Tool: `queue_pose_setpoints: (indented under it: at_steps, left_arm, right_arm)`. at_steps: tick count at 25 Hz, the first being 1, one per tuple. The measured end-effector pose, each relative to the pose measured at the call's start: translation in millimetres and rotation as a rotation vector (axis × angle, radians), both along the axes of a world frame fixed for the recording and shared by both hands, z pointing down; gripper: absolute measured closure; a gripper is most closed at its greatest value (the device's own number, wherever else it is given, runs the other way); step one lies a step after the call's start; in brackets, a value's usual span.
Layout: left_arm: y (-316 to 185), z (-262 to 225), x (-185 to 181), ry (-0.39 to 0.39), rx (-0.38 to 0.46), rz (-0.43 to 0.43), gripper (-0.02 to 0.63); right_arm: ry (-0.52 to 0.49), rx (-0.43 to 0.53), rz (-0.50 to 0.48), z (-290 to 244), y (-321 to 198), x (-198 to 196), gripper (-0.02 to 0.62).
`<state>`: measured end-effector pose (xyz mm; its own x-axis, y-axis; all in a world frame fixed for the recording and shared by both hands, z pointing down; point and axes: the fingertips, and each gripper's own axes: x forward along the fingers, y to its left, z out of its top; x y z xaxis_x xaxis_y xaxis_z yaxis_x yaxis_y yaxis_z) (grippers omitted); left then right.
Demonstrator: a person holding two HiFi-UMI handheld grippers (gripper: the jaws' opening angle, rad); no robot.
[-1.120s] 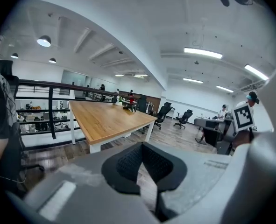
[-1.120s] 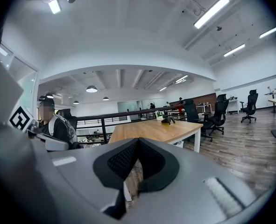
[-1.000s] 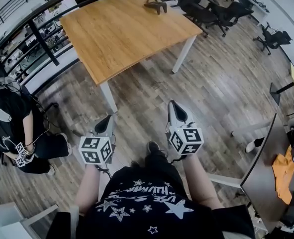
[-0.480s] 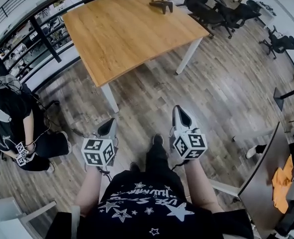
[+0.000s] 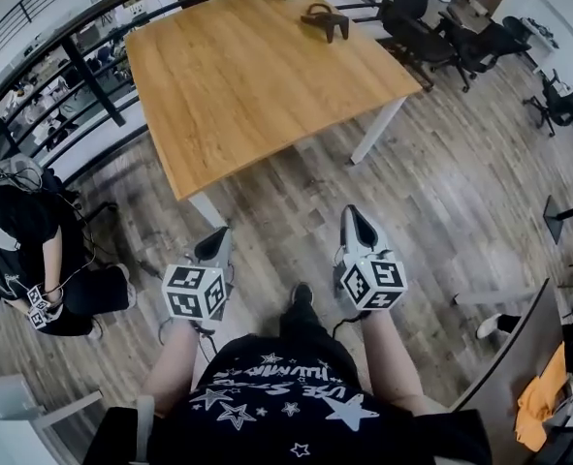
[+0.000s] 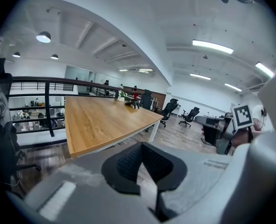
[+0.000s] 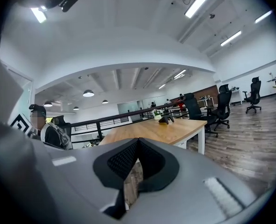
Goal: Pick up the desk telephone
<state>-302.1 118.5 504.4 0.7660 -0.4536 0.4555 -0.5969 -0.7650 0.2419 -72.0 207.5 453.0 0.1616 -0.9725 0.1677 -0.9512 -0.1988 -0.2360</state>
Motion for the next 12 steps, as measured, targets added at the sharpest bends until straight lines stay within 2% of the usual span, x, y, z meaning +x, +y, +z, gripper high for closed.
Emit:
queue_pose_setpoints:
  at_steps: [12]
  left_arm:
    - [-37, -7, 108, 0.004, 0.016, -0.048, 0.604]
  right_arm:
    - [-0.001, 0.023, -0.042, -11, -46, 115, 0.595]
